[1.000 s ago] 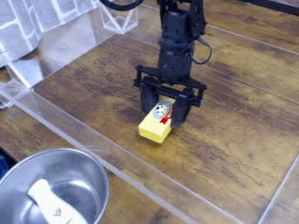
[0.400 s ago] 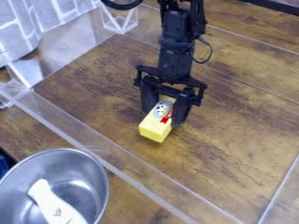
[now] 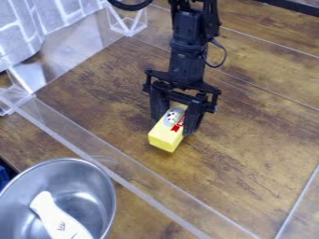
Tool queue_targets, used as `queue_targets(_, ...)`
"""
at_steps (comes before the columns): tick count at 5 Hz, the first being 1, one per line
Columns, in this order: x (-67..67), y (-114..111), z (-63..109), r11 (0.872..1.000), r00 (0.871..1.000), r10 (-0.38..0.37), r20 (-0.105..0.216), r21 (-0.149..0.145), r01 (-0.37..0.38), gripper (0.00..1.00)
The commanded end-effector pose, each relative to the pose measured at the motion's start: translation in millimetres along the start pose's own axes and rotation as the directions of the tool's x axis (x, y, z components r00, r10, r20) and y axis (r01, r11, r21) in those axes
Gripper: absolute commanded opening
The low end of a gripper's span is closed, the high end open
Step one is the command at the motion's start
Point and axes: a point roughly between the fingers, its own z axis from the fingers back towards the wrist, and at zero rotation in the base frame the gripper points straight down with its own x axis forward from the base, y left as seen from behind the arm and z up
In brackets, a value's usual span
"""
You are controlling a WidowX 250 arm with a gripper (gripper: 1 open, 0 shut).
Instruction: Move the yellow butter to the right side of the table
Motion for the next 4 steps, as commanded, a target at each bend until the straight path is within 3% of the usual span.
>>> queue_targets(1, 2.5, -9.6, 20.8, 1.000, 0.997, -0.027, 0.068, -0.004, 0.027, 0.00)
queue_targets(4, 3.8, -11.0, 21.2, 1.000, 0.998, -0.027, 0.064, -0.010, 0.028, 0.00)
